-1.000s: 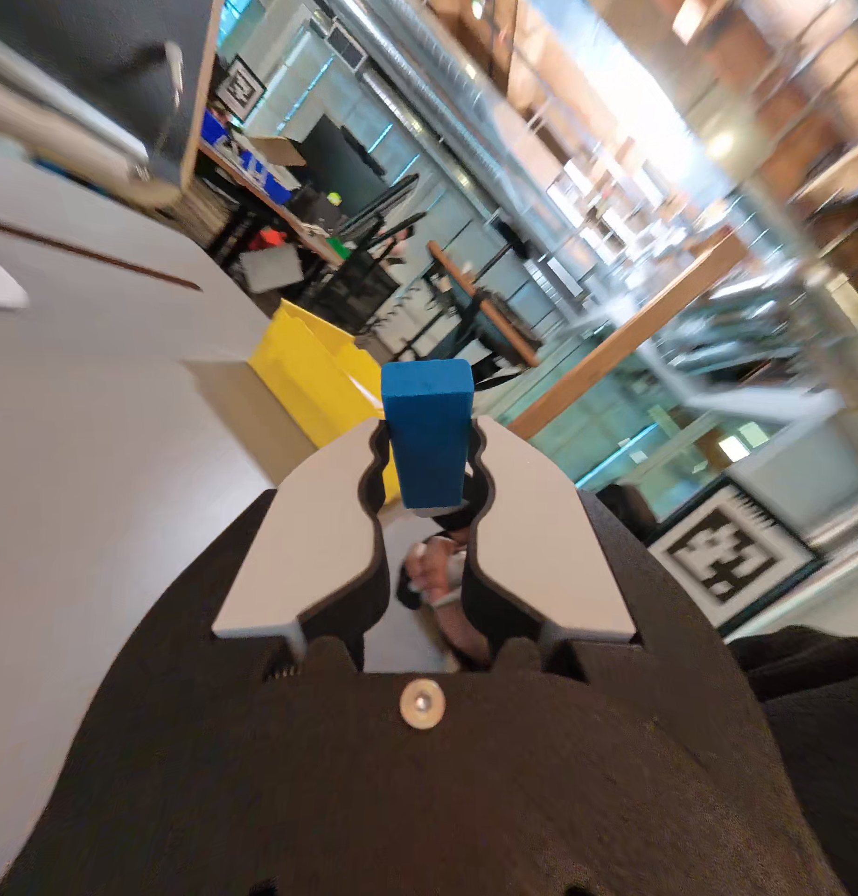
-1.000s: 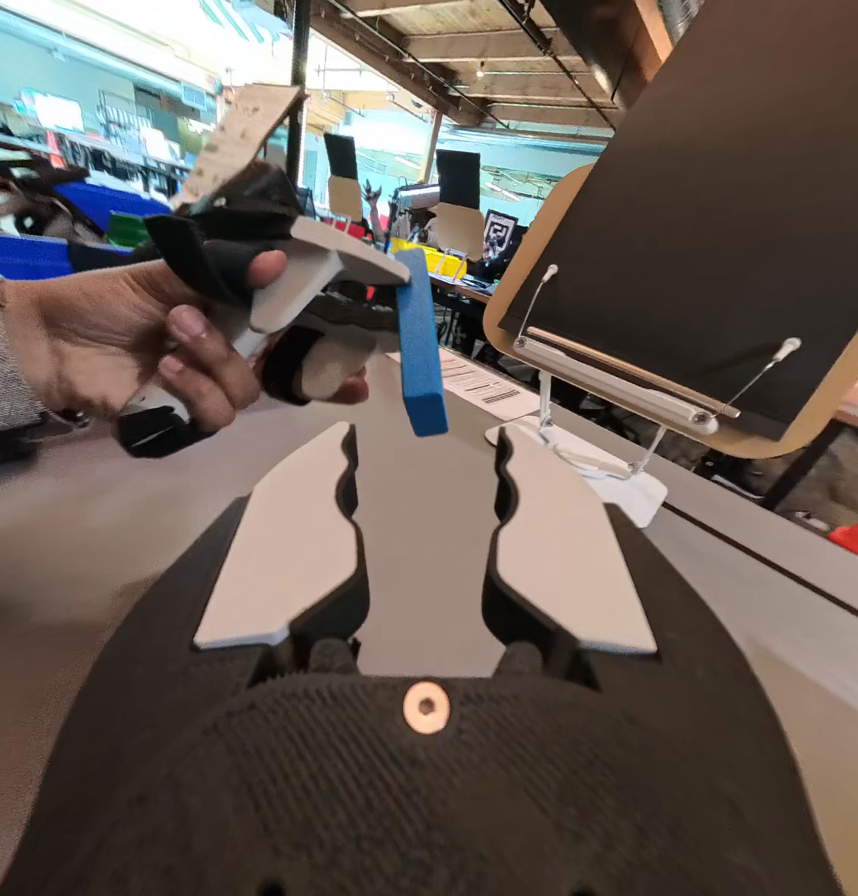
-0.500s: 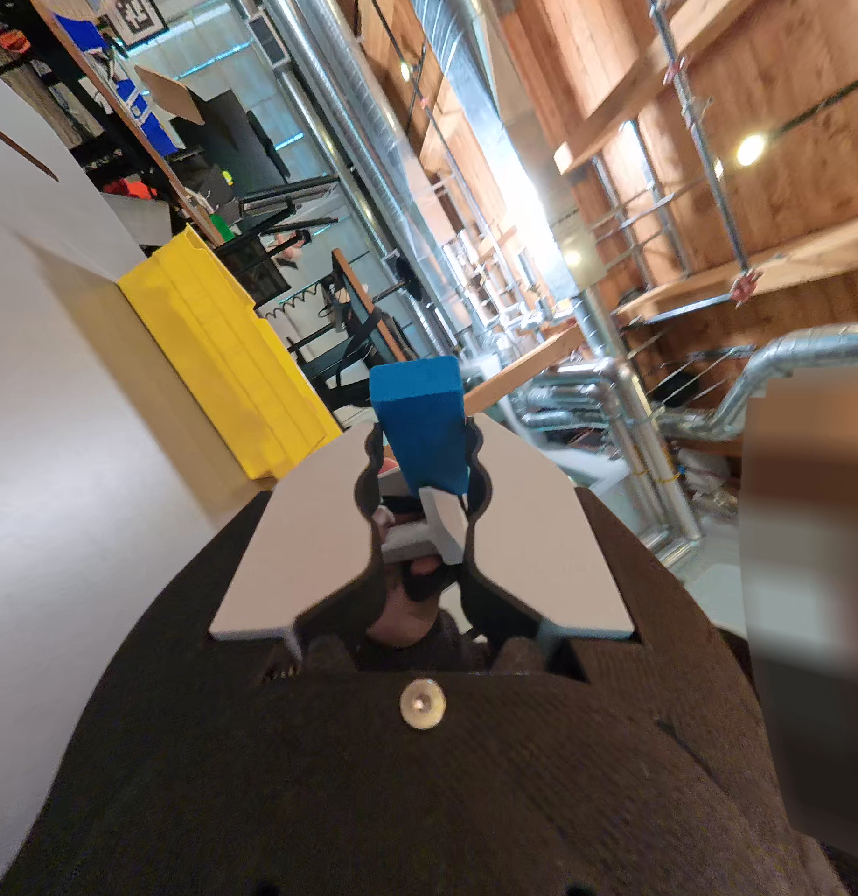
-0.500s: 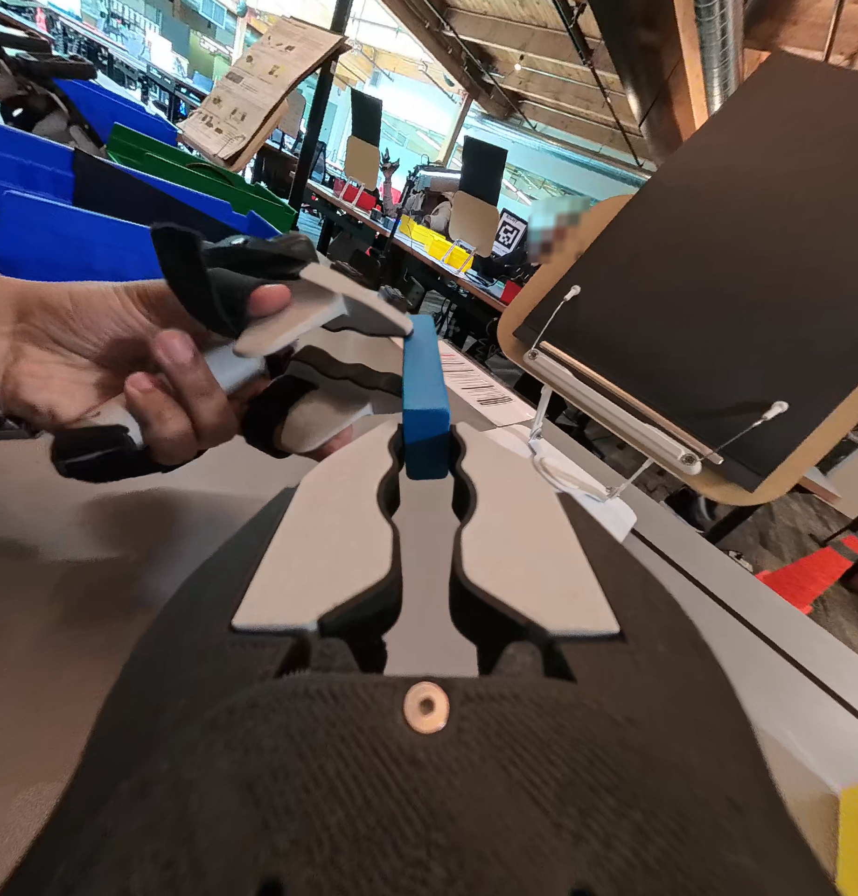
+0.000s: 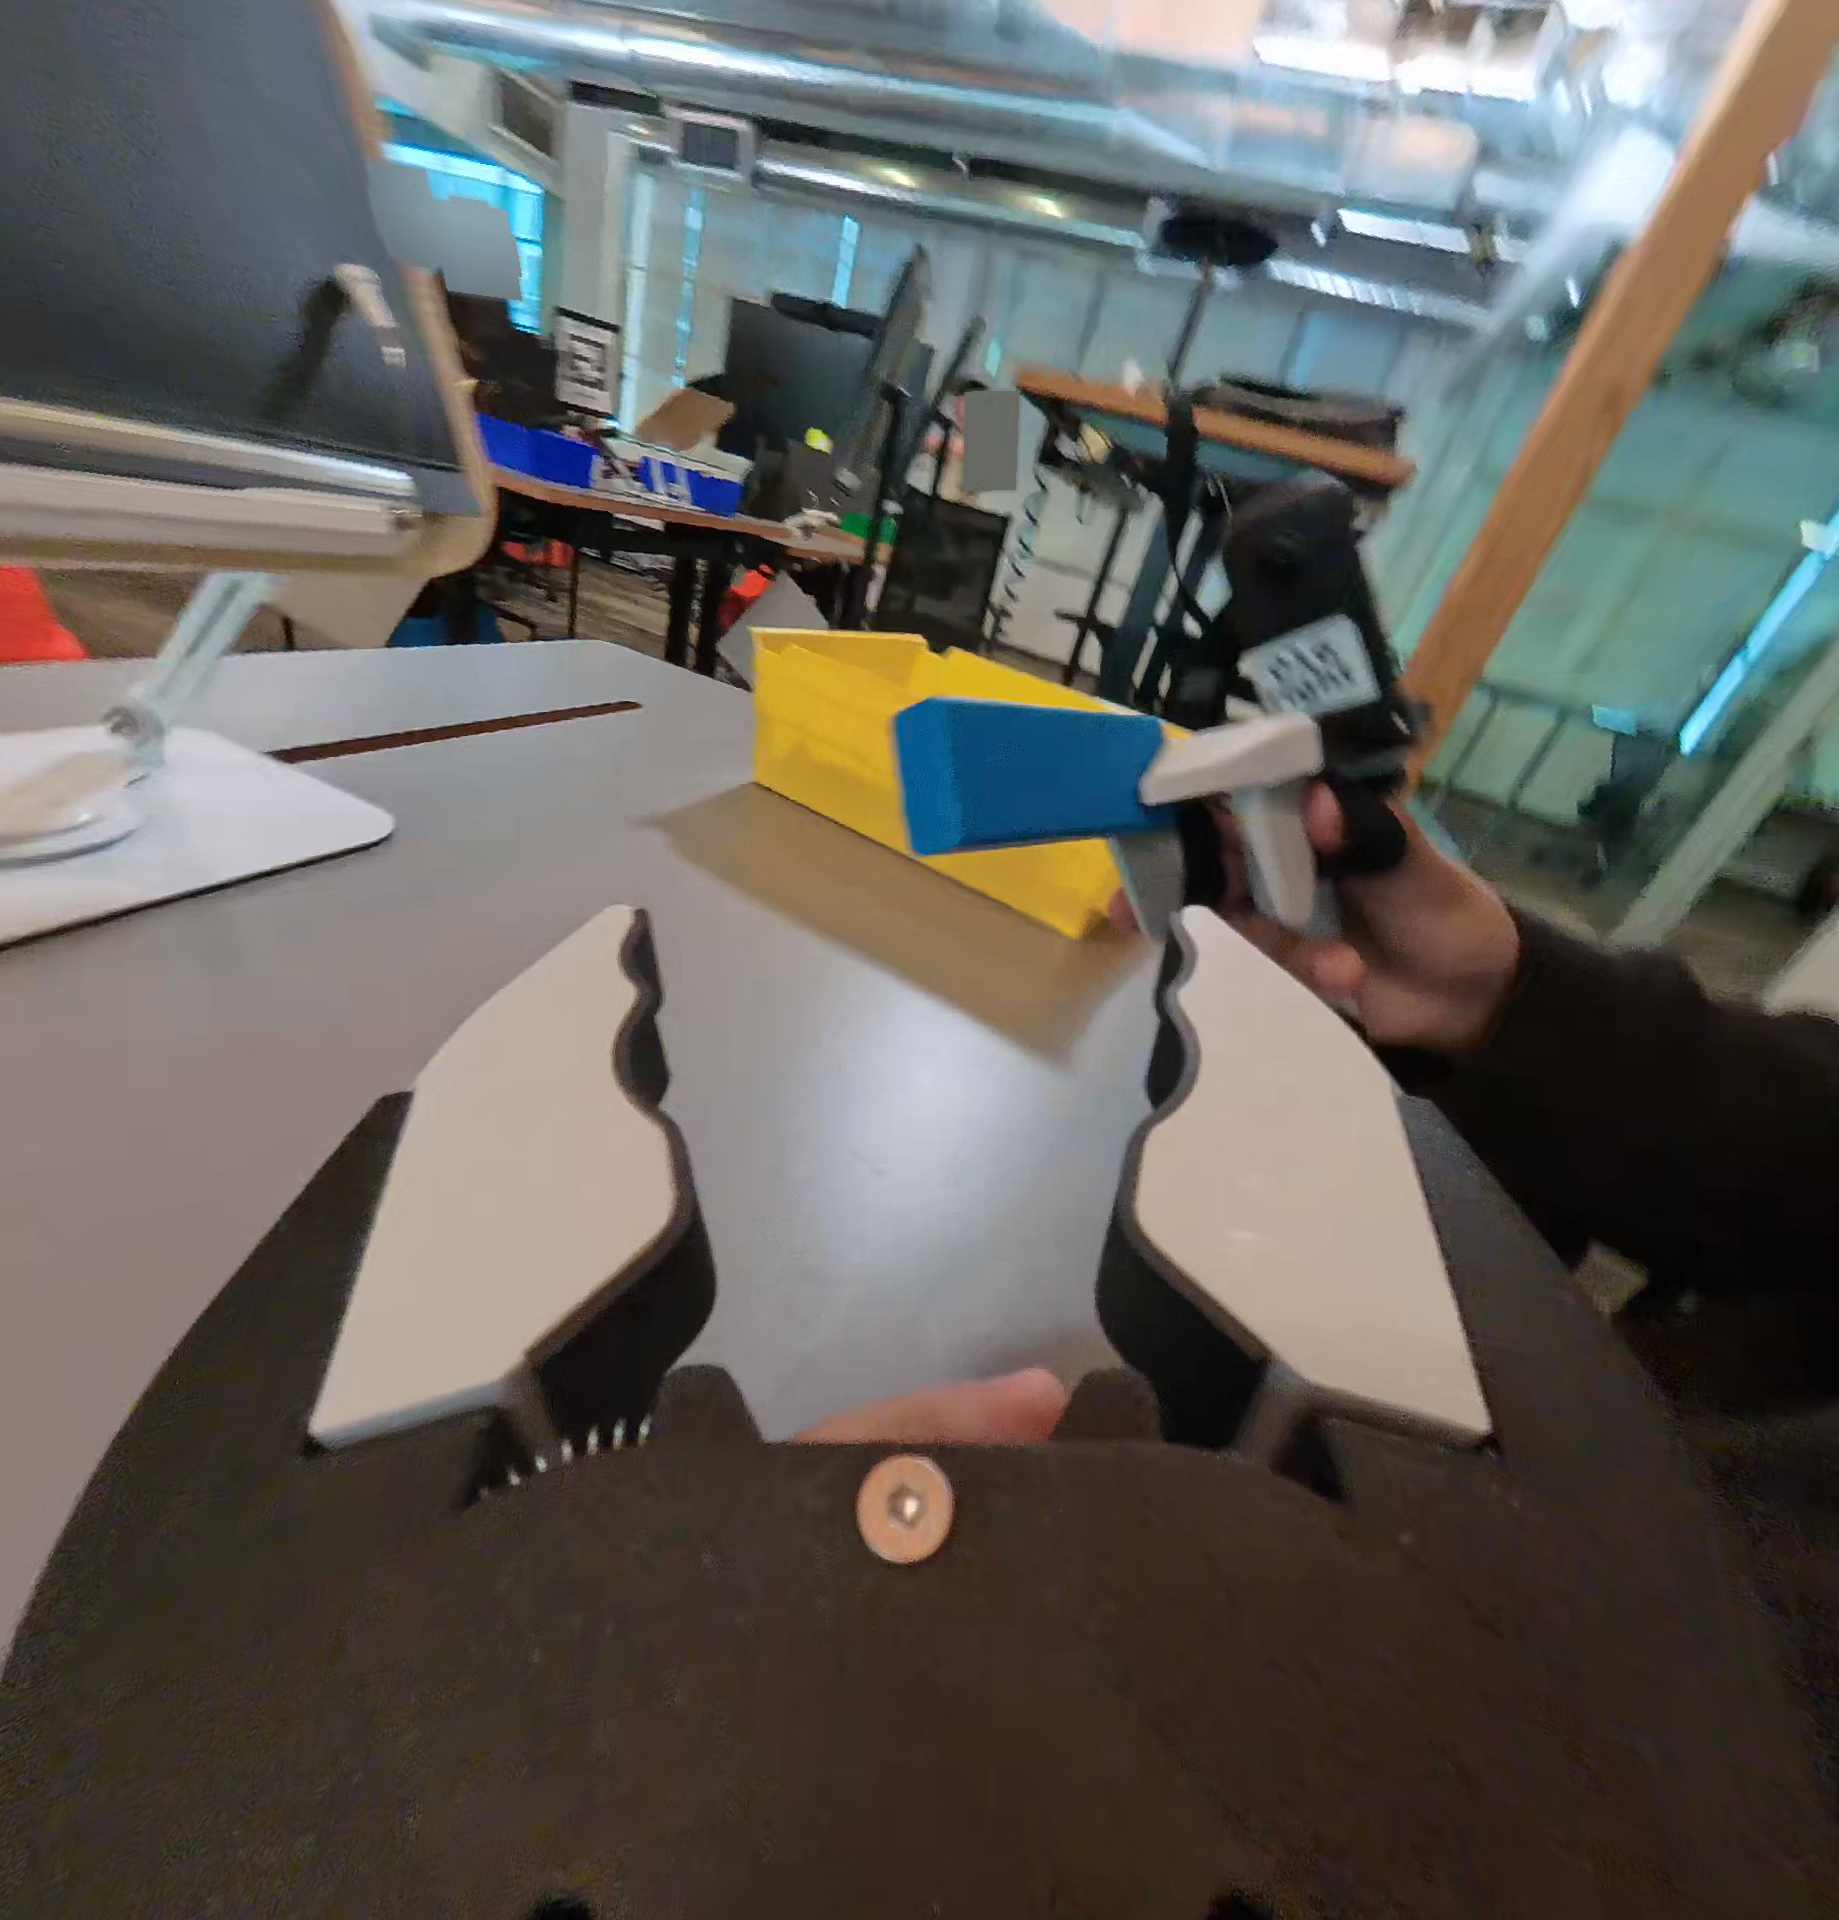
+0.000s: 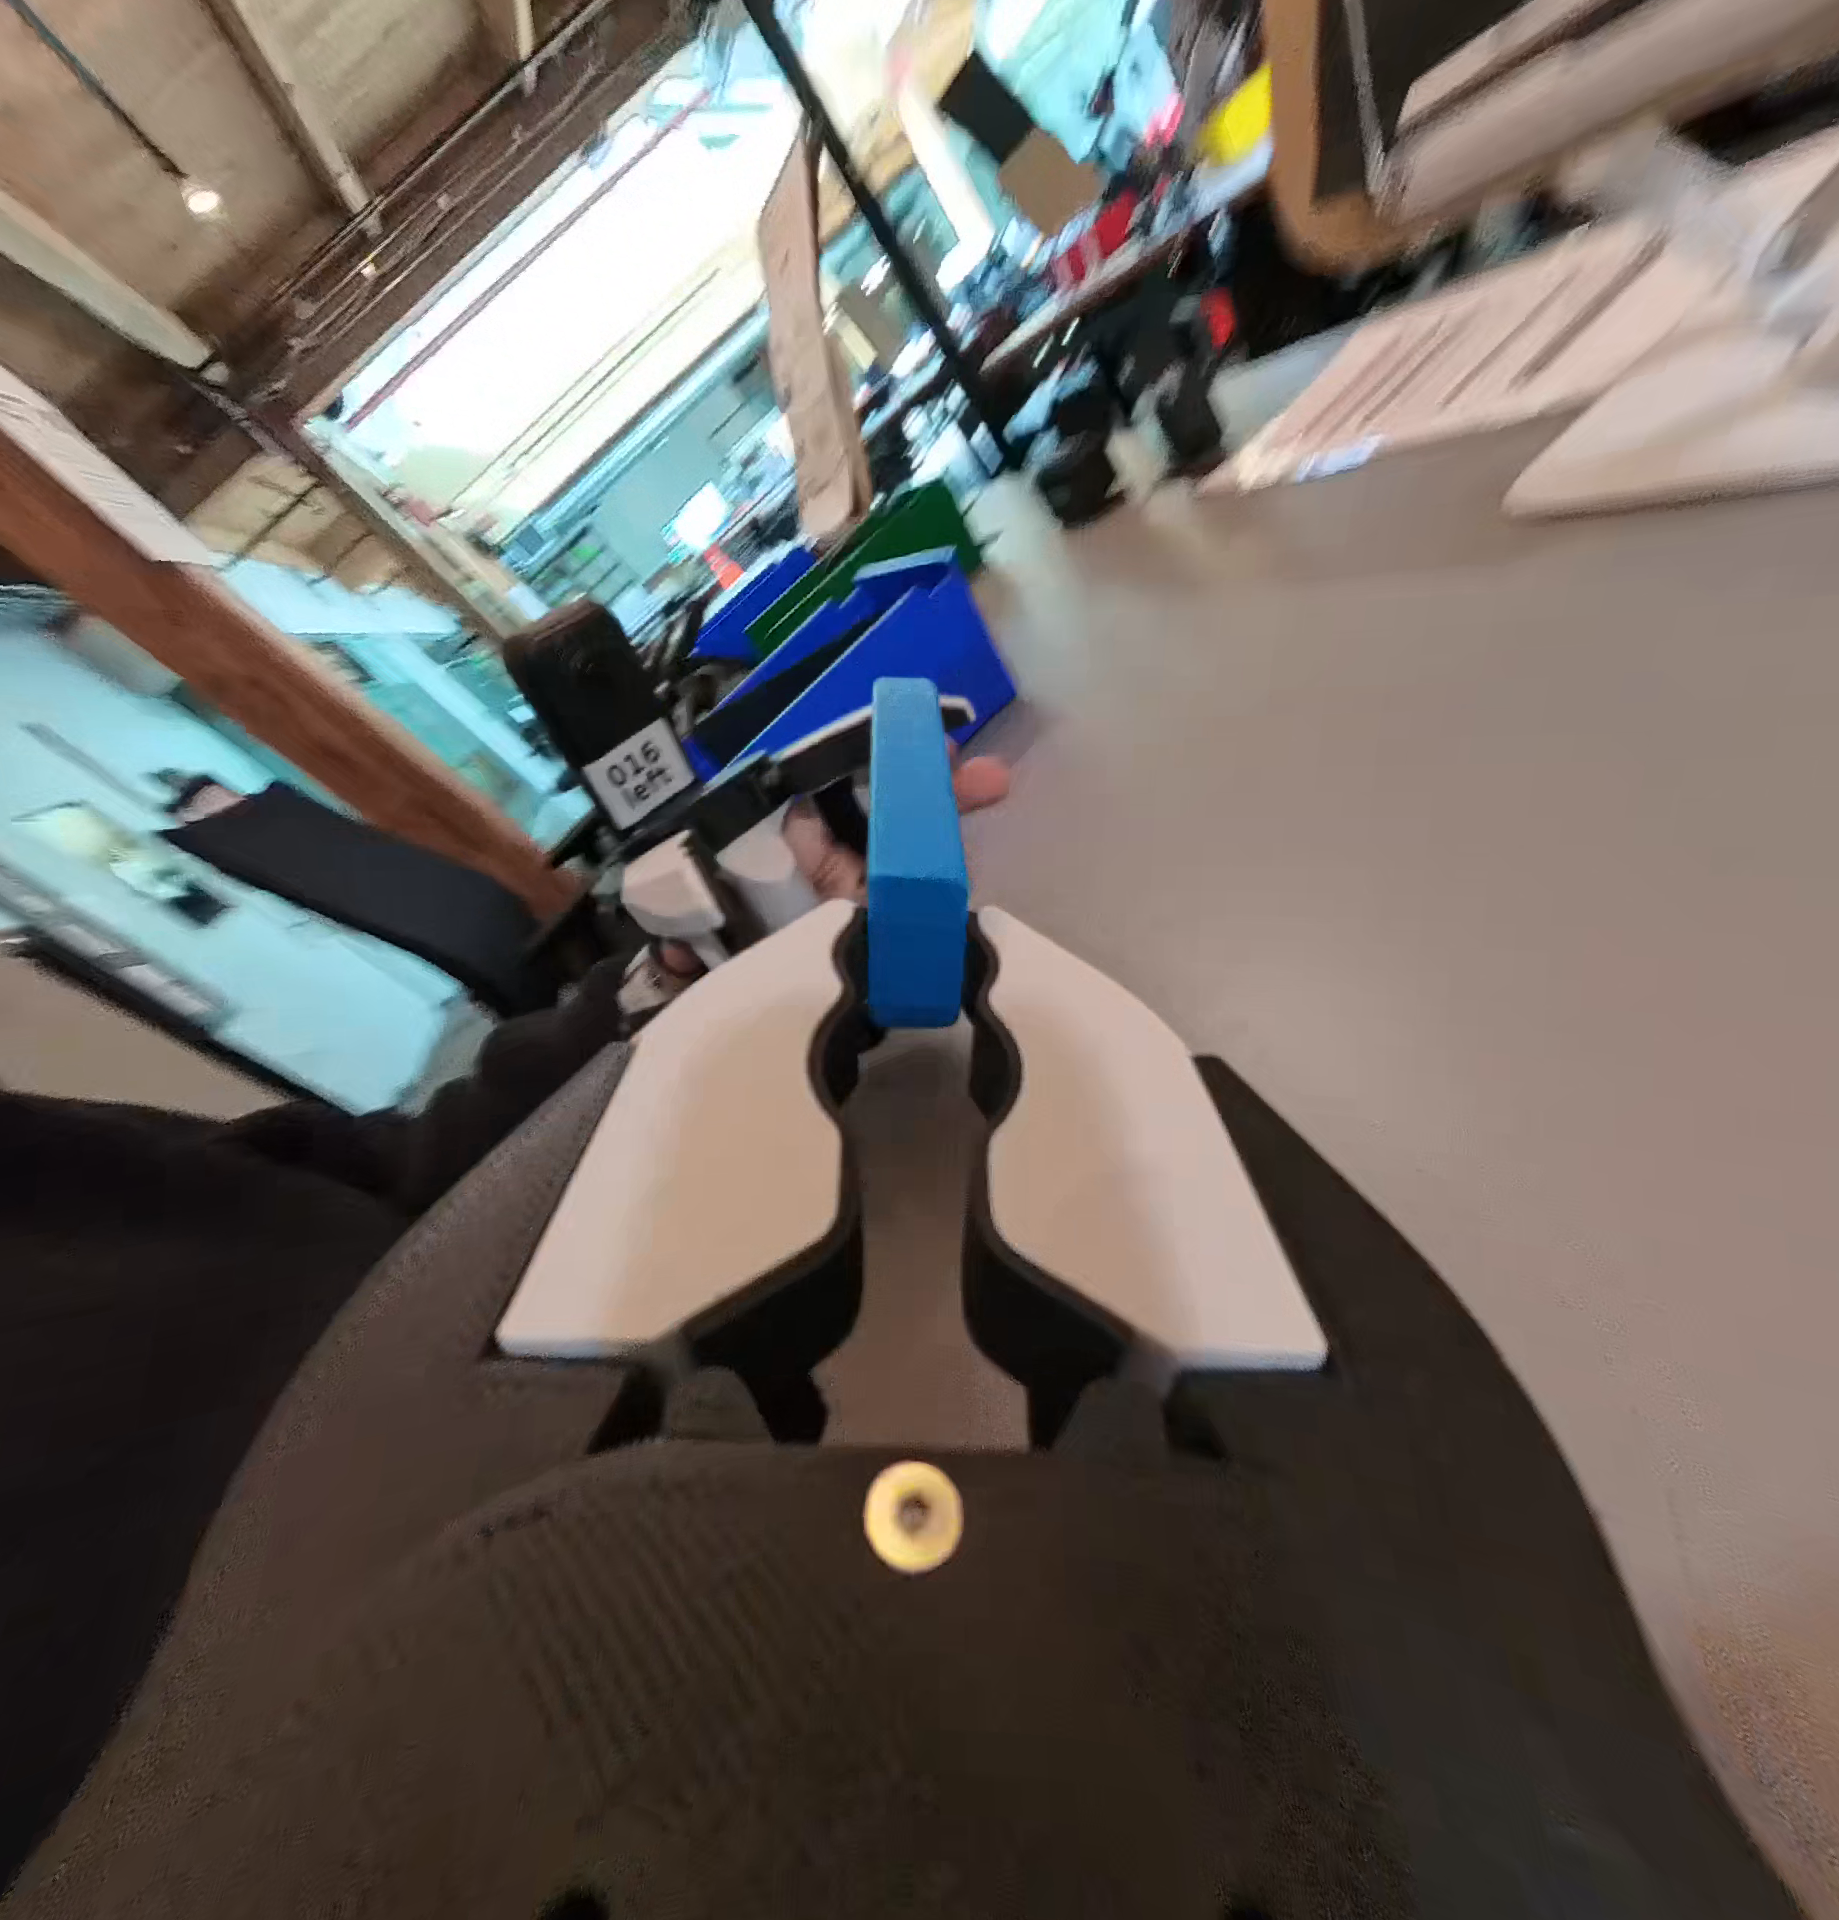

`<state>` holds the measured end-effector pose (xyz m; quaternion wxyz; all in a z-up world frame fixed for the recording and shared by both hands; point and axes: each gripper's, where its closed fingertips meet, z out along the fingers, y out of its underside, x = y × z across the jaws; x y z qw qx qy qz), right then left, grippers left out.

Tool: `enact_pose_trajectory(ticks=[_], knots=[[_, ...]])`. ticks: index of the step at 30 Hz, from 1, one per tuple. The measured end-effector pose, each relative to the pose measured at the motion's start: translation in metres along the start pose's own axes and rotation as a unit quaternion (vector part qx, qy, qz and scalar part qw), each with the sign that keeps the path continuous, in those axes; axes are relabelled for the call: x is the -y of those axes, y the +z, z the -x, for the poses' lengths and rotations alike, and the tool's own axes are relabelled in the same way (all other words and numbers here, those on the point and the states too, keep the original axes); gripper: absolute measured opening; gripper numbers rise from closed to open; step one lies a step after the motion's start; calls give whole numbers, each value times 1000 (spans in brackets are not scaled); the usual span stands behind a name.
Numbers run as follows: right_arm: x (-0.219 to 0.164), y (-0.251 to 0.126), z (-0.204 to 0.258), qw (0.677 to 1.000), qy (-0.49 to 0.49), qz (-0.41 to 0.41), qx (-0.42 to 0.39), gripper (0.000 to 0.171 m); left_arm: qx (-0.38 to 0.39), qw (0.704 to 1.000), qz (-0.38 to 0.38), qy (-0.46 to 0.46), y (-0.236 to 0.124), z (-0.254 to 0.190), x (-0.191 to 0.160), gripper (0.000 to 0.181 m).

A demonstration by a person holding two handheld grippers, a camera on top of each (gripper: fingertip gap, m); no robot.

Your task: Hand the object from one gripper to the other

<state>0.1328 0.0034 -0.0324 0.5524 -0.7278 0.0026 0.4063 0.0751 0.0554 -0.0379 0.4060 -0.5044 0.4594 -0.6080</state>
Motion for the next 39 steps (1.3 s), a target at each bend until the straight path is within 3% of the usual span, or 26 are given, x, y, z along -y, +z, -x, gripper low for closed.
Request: enact_pose_trajectory(ticks=[3, 7, 12, 17, 20, 26, 32, 36, 39], knots=[[-19, -1, 1, 989, 106, 64, 83, 17, -67, 996, 54, 28, 4, -24, -21, 96], [-34, -2, -4, 953, 251, 96, 143, 17, -78, 992, 54, 84, 7, -36, -24, 85], [-50, 2, 4, 919, 326, 138, 174, 17, -69, 981, 104, 147, 12, -40, -46, 75], [-58, 1, 2, 904, 354, 158, 178, 19, -91, 981, 107, 131, 11, -46, -47, 60], [-55, -1, 2, 898, 366, 151, 190, 19, -86, 980, 122, 133, 11, -44, -52, 61], [-62, 1, 0, 899, 365, 164, 177, 17, -88, 979, 126, 137, 14, -48, -55, 57], [-62, 2, 2, 899, 364, 165, 181, 17, -95, 979, 124, 134, 13, -50, -53, 38], [-59, 2, 1, 900, 365, 153, 186, 18, -95, 978, 132, 133, 13, -48, -55, 36], [-56, 2, 0, 909, 346, 144, 185, 28, -88, 979, 126, 130, 15, -46, -52, 35]])
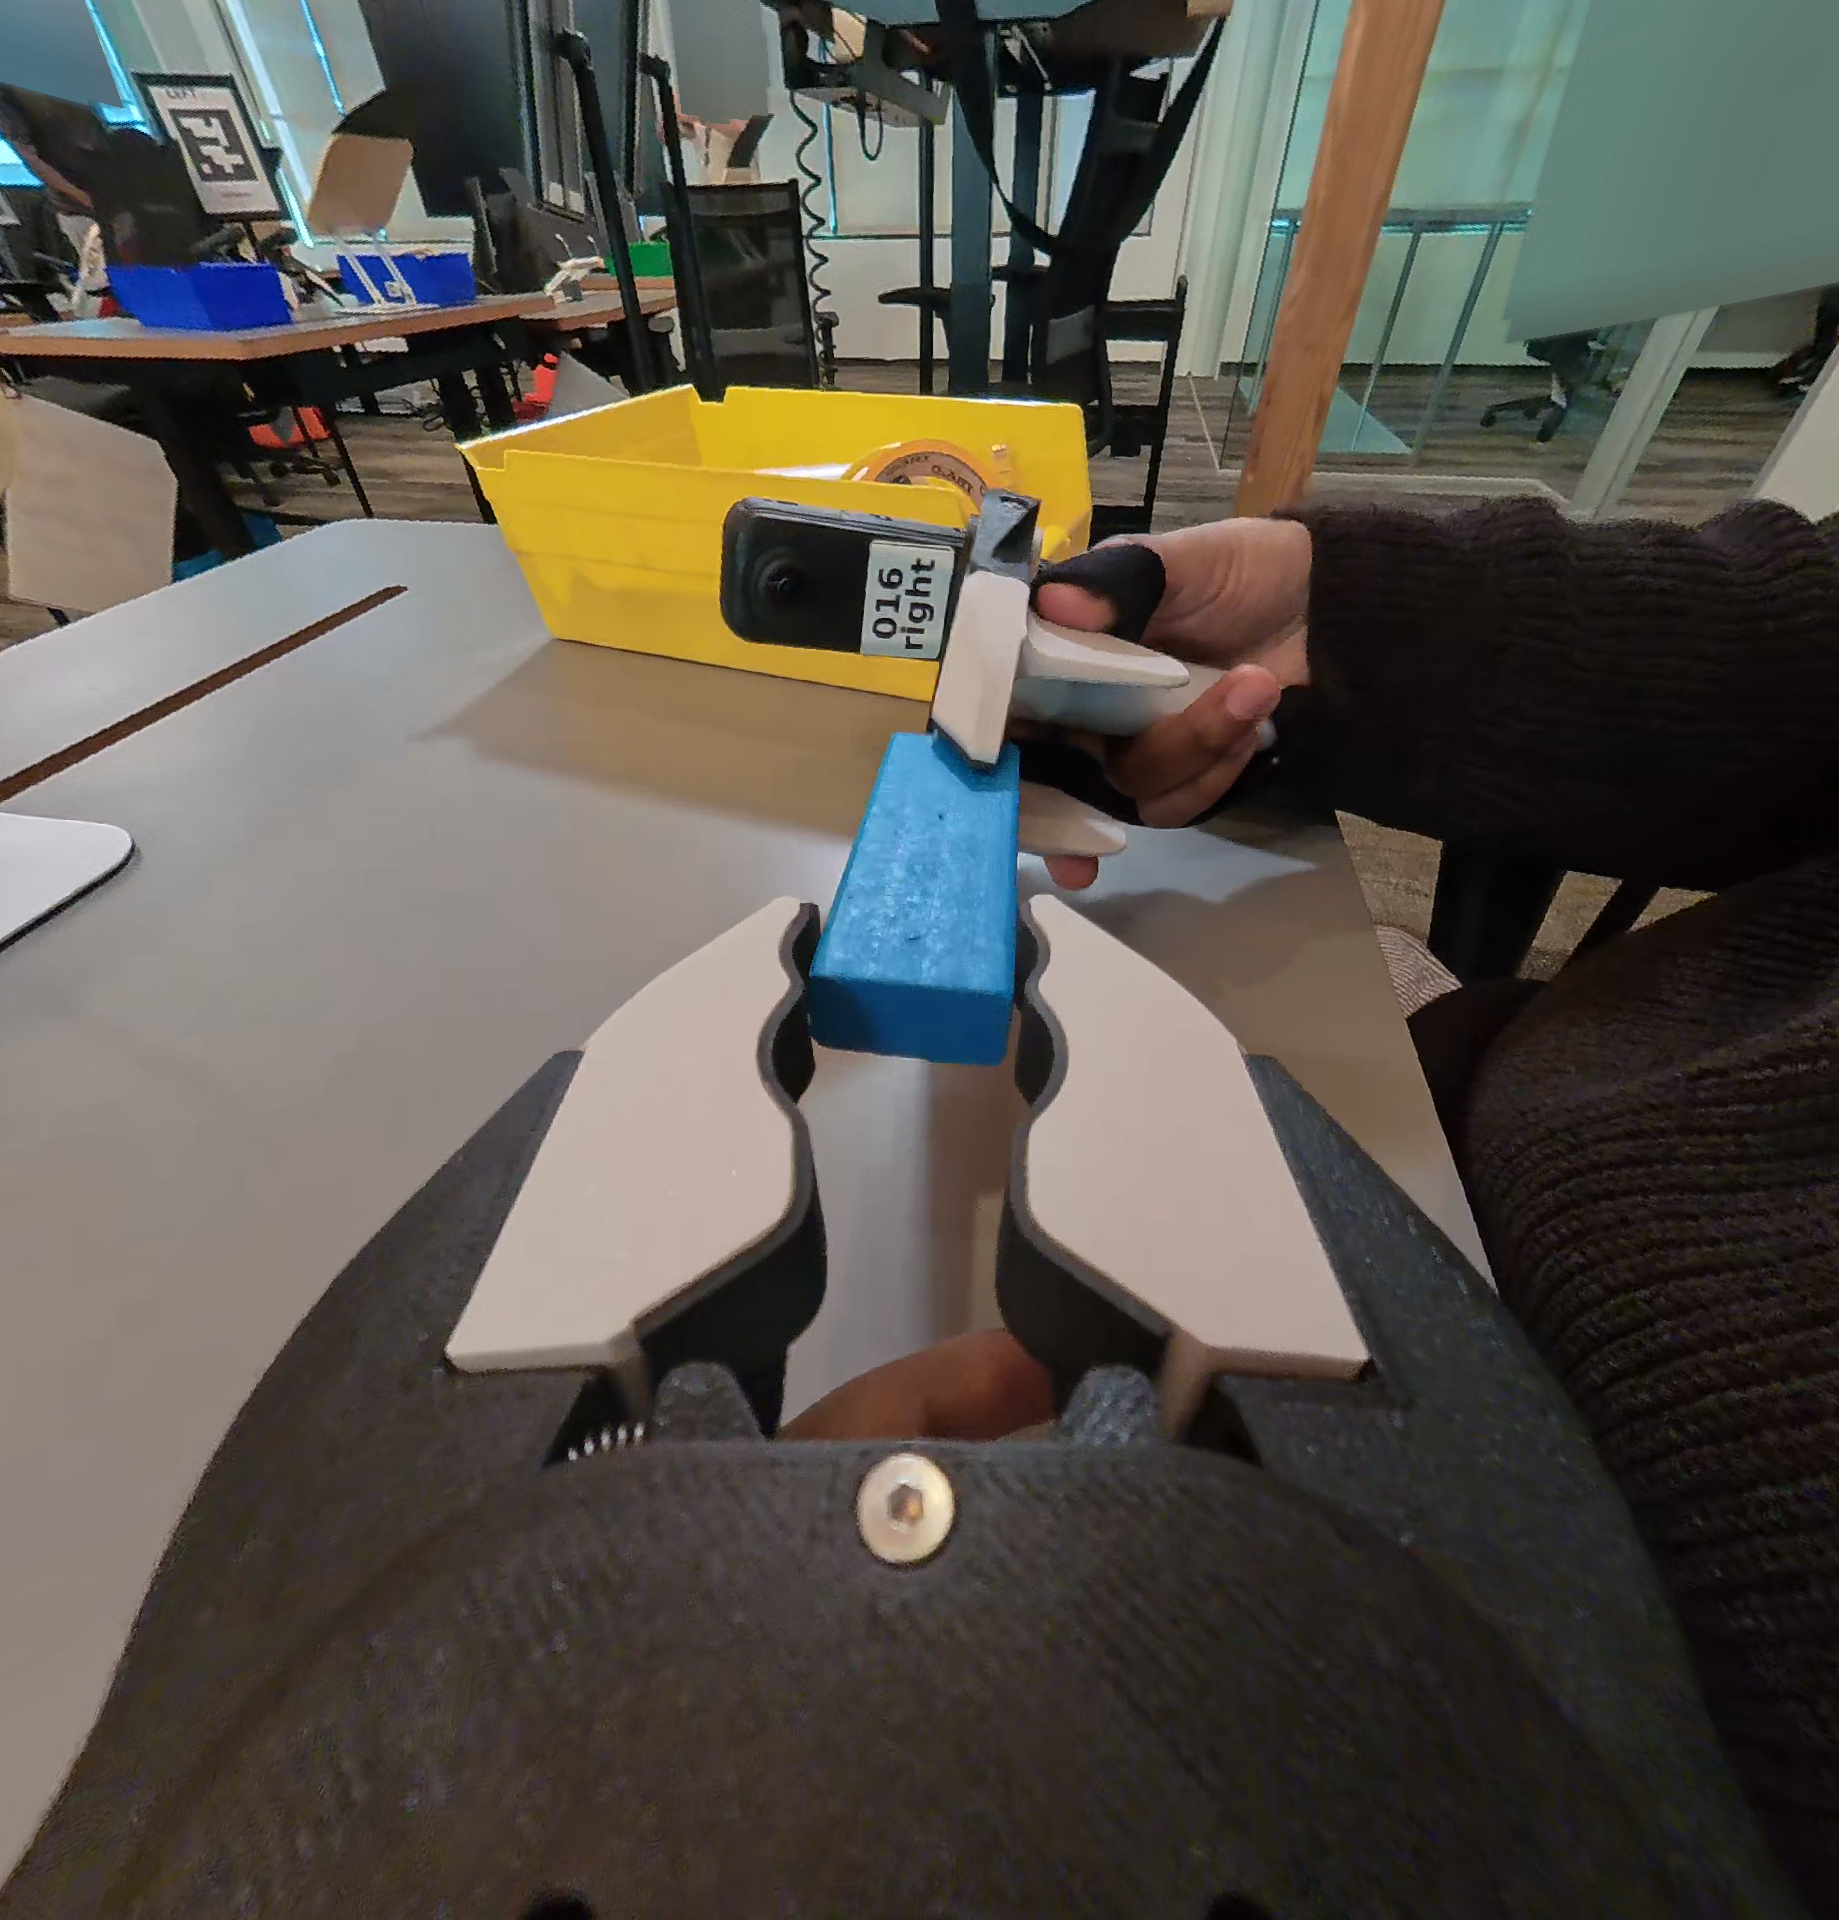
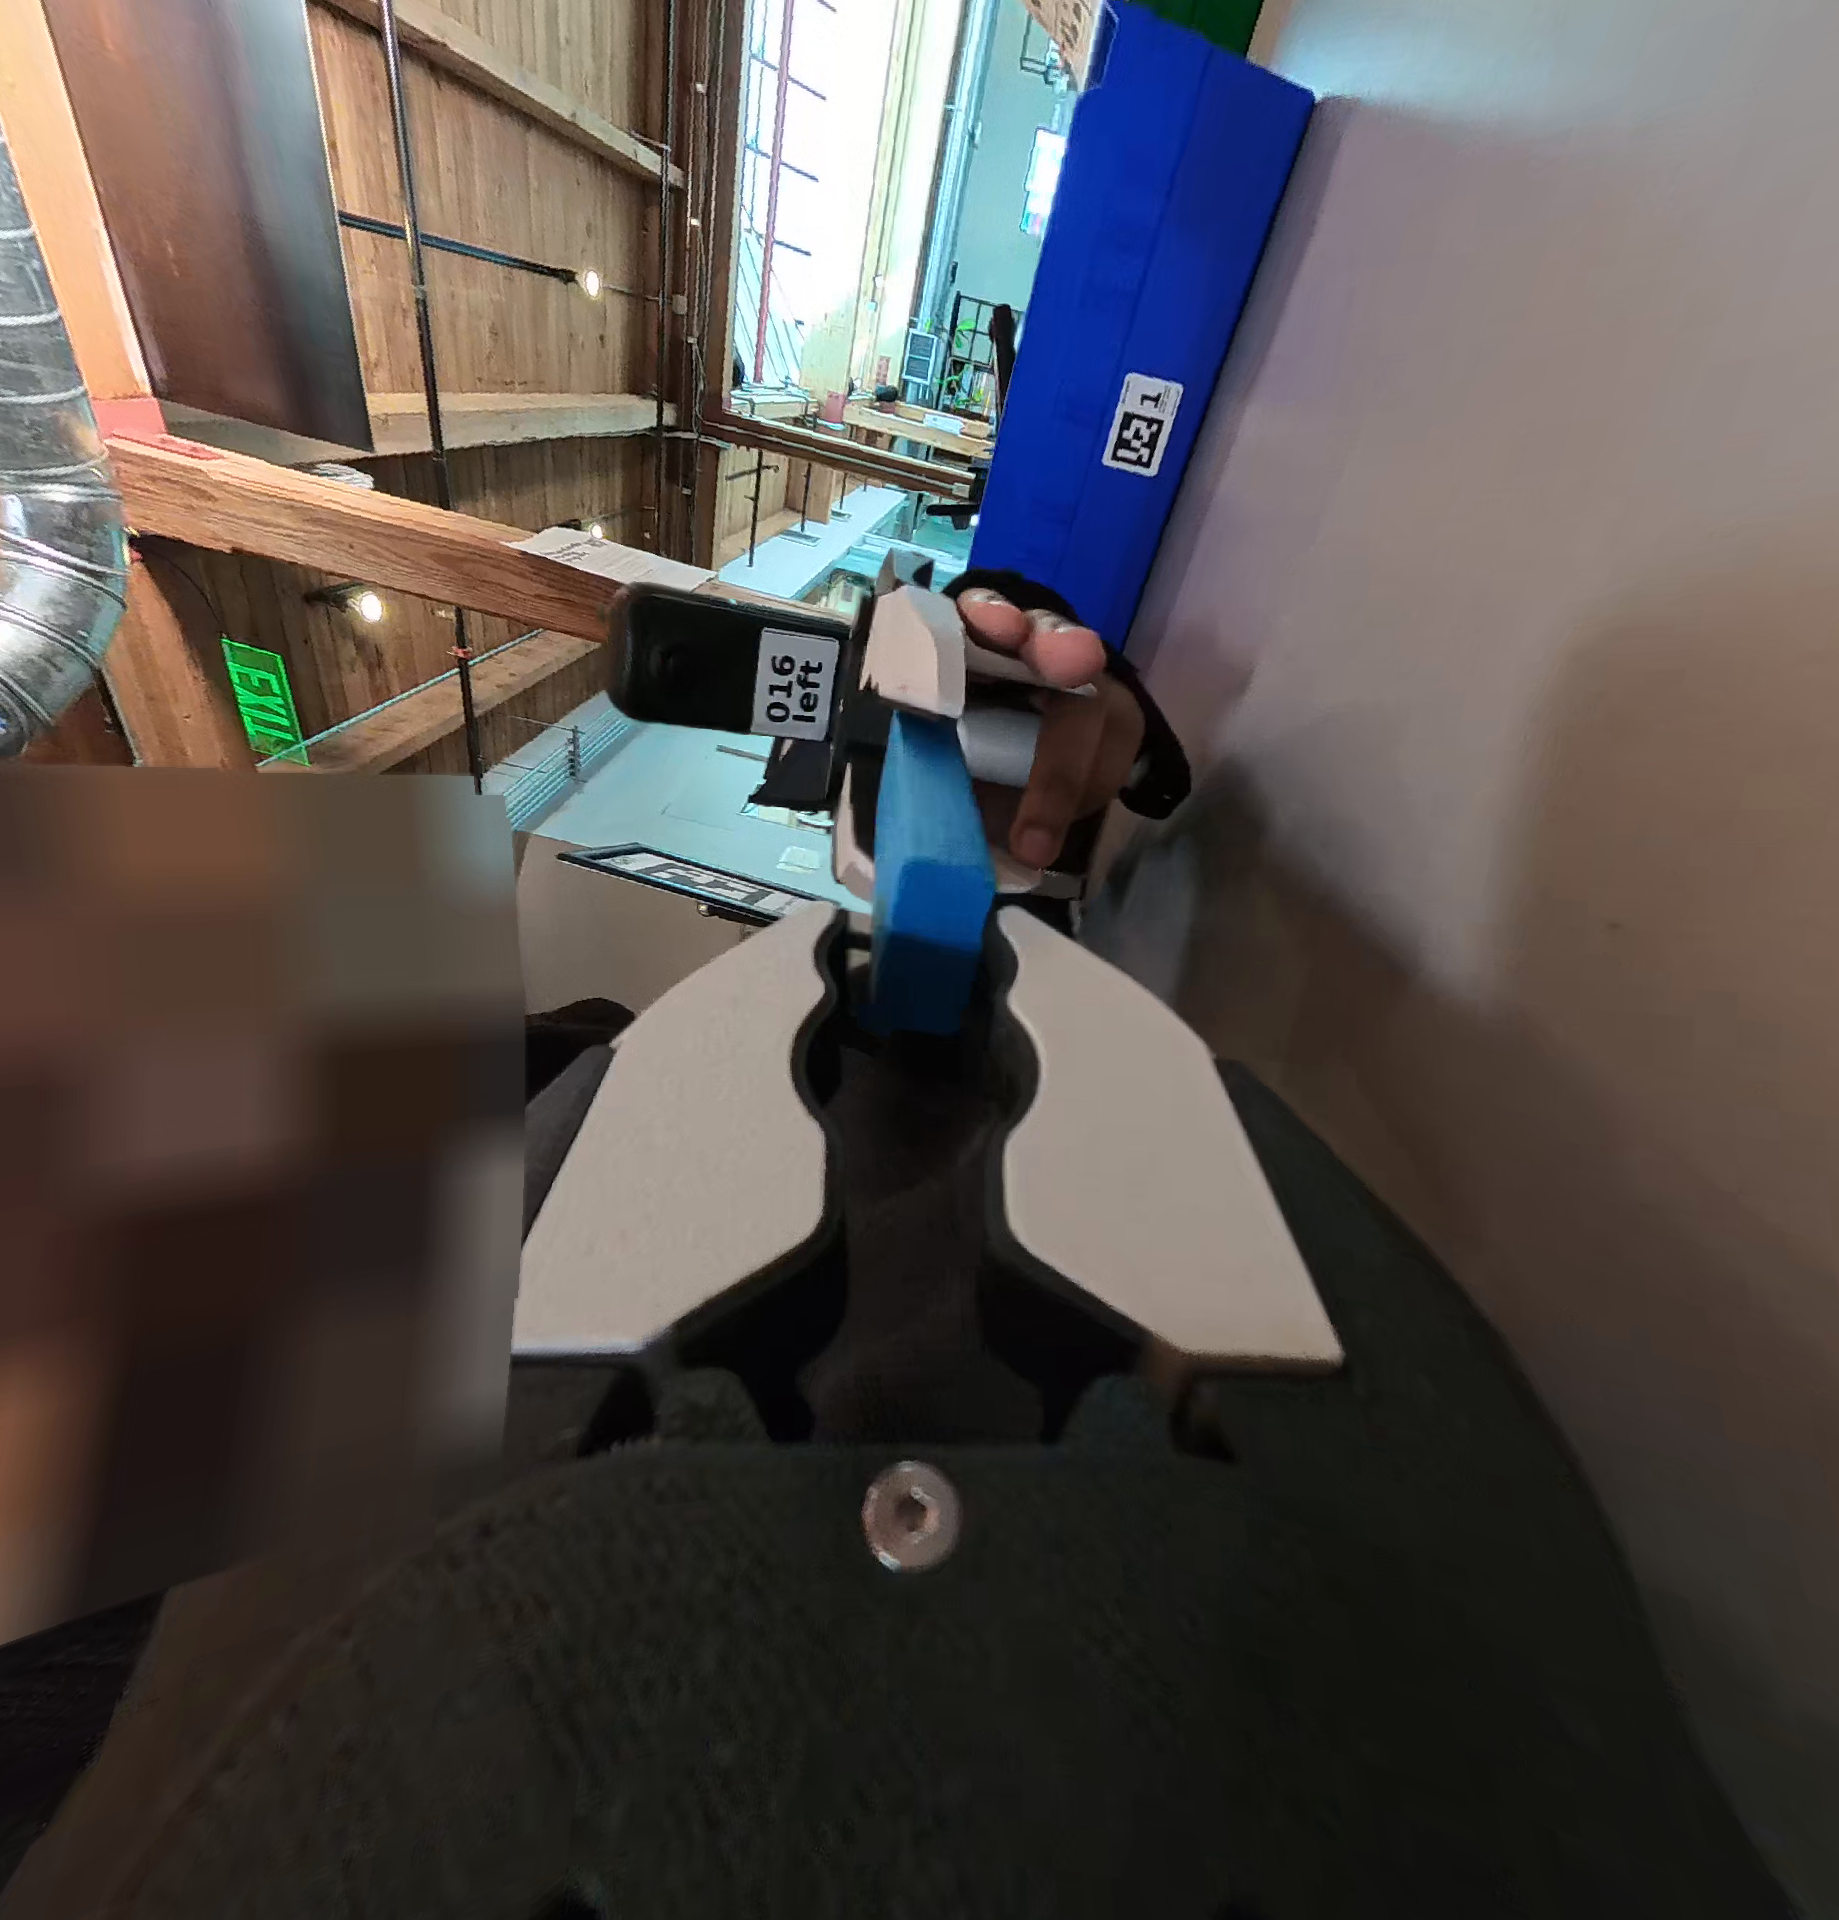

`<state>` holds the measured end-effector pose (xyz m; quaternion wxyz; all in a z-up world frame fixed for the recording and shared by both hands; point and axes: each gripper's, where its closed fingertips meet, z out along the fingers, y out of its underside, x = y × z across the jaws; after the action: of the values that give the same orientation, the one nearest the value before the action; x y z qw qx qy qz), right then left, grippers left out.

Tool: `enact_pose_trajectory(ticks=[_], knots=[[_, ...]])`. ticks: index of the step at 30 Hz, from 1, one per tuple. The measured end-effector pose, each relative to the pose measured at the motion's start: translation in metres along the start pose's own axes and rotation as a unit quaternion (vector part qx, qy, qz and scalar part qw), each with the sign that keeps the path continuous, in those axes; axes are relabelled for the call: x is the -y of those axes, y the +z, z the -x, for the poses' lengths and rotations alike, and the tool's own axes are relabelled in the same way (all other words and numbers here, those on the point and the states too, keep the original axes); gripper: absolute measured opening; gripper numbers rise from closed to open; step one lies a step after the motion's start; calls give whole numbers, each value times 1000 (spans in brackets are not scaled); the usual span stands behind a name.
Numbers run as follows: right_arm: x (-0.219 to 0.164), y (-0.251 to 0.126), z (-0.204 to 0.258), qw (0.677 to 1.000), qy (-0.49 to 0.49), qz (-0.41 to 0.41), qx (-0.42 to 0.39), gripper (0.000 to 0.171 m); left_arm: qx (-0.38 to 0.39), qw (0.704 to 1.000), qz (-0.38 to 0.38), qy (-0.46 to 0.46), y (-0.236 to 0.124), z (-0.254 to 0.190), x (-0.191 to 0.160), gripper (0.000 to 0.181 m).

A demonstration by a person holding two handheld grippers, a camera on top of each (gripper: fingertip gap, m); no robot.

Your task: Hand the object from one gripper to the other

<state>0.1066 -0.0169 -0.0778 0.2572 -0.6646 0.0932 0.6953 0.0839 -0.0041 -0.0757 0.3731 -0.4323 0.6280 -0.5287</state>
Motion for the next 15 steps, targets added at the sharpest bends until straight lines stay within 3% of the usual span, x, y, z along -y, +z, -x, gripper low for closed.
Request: enact_pose_trajectory(ticks=[3, 8, 11, 15], knots=[[7, -1, 7, 999, -45, -19, 6, 45, 13, 1000, -19, -13, -3, 6, 6, 35], [28, -9, 16, 979, -183, -83, -46, 53, 33, 993, -81, -74, -16, 22, 25, 35], [44, -16, 29, 932, -321, -144, -89, 66, 30, 982, -120, -146, -22, 32, 33, 34], [33, -8, 56, 832, -529, -134, -101, 77, -5, 959, -130, -253, -25, 39, 30, 35]])
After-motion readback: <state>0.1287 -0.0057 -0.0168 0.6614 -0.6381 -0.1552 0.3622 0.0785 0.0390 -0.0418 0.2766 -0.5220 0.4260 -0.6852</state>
